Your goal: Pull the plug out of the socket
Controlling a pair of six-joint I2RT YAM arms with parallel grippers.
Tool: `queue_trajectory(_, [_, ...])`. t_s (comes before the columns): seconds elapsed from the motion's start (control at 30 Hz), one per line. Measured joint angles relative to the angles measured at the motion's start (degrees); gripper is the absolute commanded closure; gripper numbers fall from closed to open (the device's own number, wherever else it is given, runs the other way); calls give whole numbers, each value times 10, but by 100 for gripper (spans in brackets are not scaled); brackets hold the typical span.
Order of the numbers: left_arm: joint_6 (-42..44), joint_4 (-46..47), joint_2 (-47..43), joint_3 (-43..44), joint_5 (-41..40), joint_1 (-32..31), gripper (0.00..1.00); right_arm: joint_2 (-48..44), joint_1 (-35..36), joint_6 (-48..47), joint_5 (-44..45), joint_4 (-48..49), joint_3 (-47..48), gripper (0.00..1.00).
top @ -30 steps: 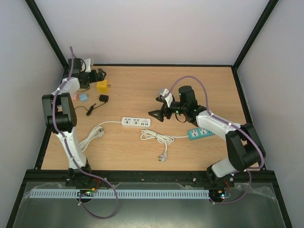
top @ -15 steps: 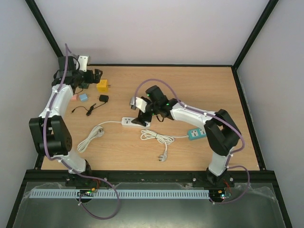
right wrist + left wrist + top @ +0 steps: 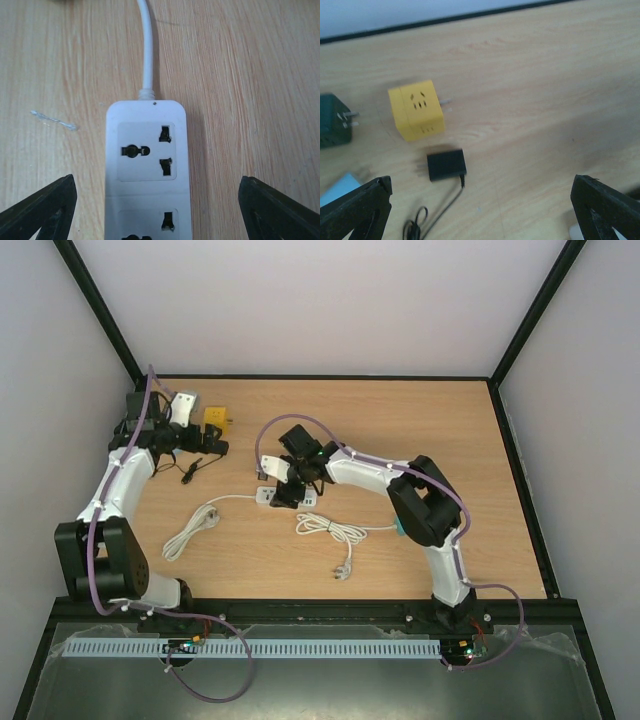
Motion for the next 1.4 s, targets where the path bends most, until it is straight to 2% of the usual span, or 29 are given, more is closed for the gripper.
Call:
queue_trajectory(0.27, [6, 6, -57, -45, -1, 4, 0, 41, 1, -11, 10, -34, 31, 25])
queue_trajectory(0.47, [3, 19, -60, -45, -2, 7, 0, 57, 1, -22, 20, -55, 54, 46])
queue_trajectory(0.6, [1, 25, -62, -48, -3, 7, 0, 58, 0, -29, 26, -59, 57, 53])
queue_trajectory(0.9, [-6, 37, -67, -63, -6, 7, 0, 58, -23, -61, 22, -68, 58, 60])
queue_trajectory(1.4, [-11, 37, -55, -63, 31, 9, 0, 15, -170, -185, 16, -101, 5, 65])
